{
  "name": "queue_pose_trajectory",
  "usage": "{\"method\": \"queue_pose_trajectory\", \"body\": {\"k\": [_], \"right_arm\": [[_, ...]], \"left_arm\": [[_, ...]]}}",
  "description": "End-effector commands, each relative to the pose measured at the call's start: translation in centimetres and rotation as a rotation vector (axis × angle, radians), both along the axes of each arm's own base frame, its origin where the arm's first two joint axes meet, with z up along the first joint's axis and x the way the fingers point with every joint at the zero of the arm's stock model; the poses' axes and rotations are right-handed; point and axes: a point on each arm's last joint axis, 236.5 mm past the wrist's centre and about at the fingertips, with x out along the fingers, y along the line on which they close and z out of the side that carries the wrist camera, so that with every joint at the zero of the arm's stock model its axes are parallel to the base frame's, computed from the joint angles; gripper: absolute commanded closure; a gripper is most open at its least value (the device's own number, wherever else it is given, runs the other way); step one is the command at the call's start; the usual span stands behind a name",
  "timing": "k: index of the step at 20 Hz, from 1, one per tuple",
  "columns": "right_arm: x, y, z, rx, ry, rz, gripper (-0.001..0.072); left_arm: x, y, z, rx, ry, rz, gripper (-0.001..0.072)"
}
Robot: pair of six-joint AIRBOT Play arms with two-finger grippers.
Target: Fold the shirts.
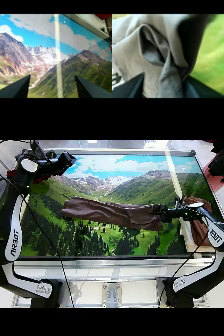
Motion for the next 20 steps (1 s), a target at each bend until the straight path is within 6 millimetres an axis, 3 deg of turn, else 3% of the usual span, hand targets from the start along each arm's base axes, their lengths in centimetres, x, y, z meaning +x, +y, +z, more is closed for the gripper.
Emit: {"method": "queue_pose_trajectory", "body": {"k": [1, 3, 4, 5, 7, 9, 14, 16, 18, 20], "right_arm": [[1.8, 3.1, 1.0, 0.057, -0.070, 0.010, 0.0321], [2.6, 5.0, 2.9, 0.105, -0.115, 0.040, 0.0482], [2.7, 5.6, 3.8, 0.120, -0.129, 0.068, 0.0619], [2.9, 5.9, 4.8, 0.135, -0.143, 0.095, 0.0680], [3.4, 6.1, 7.1, 0.159, -0.154, 0.109, 0.0681], [3.9, 6.0, 9.5, 0.145, -0.174, 0.113, 0.0681], [3.3, 5.8, 15.6, 0.013, -0.240, 0.157, 0.0682], [3.1, 6.2, 17.8, -0.006, -0.260, 0.169, 0.0683], [2.7, 7.4, 19.3, -0.035, -0.276, 0.226, 0.0683], [3.0, 8.5, 20.4, -0.085, -0.309, 0.260, 0.0683]], "left_arm": [[-0.3, -0.9, -0.1, 0.001, 0.005, -0.020, 0.0126], [-0.8, -1.6, -1.0, 0.011, 0.035, -0.050, 0.0459], [-1.2, -2.0, -1.7, 0.018, 0.060, -0.071, 0.0648], [-1.7, -2.5, -2.6, 0.027, 0.088, -0.097, 0.0701], [-3.3, -4.6, -5.4, 0.056, 0.179, -0.181, 0.0702], [-6.1, -7.9, -10.2, 0.149, 0.306, -0.309, 0.0703], [-14.7, -20.3, -22.4, 0.347, 0.500, -0.648, 0.0704], [-17.5, -23.4, -26.6, 0.424, 0.534, -0.721, 0.0703], [-18.6, -25.1, -29.1, 0.438, 0.559, -0.710, 0.0703], [-18.0, -25.8, -29.1, 0.425, 0.532, -0.687, 0.0703]]}}
